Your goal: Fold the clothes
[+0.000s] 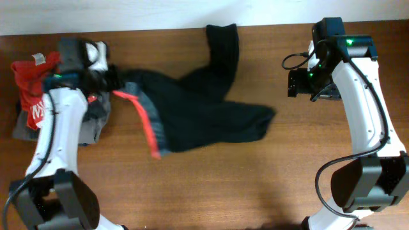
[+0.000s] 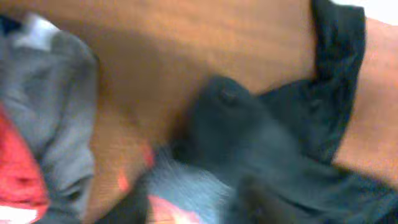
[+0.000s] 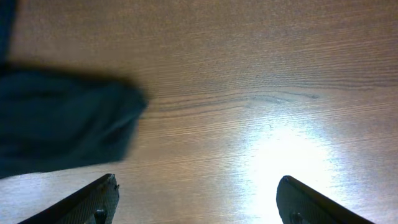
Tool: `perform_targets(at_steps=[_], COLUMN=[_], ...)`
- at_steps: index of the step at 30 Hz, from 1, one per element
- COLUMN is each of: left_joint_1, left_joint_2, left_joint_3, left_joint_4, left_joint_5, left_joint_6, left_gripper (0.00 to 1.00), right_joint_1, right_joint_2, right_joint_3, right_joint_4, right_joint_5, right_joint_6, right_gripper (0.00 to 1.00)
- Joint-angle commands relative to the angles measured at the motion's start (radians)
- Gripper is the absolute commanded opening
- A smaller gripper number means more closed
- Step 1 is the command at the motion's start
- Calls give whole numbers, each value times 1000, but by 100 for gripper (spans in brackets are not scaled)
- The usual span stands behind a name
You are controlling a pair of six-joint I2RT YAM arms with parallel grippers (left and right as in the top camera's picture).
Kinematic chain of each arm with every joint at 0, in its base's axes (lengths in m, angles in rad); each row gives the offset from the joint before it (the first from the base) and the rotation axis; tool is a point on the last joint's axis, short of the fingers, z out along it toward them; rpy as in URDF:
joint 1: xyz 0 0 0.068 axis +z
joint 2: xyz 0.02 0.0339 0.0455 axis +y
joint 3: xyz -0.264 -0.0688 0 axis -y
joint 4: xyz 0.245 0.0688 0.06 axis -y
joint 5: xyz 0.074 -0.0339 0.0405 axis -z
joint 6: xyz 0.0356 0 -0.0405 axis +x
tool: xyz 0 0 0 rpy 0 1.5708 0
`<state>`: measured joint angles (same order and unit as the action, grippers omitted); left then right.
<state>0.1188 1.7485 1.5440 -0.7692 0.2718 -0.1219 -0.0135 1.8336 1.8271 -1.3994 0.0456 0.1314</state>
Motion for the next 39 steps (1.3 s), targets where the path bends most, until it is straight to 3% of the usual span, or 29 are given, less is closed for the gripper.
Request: perform_targets(at_steps=[1,6,11,19,24,36,38,39], left_joint_1=[-13,-60,-117,-122,-123,-122,-122,-123], left_joint_2=[0,21,39,71,71,71,71,71], left_joint_3=[23,-40,-198,-441,-539,-590,-590,-590], left_joint_4=[-114,-275,-305,-192,-80,0,3,3], left_joint_5=[25,12,-99,-119,-112,-112,-112,-113], left_joint_6=[3,10,9,-6,-6,-6,-6,-6], left_gripper=[99,99,99,99,95,95,89,76], right_joint_1=[-8,-8,-8,-8,-5,110,142,159], right_joint_2=[-21,-21,-21,-20,-8,-7,-7,-7], right_joint_3=[20,20,20,10,-35,-426,-488,-517], right_joint_4=[0,2,1,-4,-9,188,248,282], right_joint_5=[19,19,19,3,-112,-298,-298,-298], right_joint_6=[5,5,5,5,5,-53,-53,-52], right_gripper=[85,86,86,86,86,86,86,86])
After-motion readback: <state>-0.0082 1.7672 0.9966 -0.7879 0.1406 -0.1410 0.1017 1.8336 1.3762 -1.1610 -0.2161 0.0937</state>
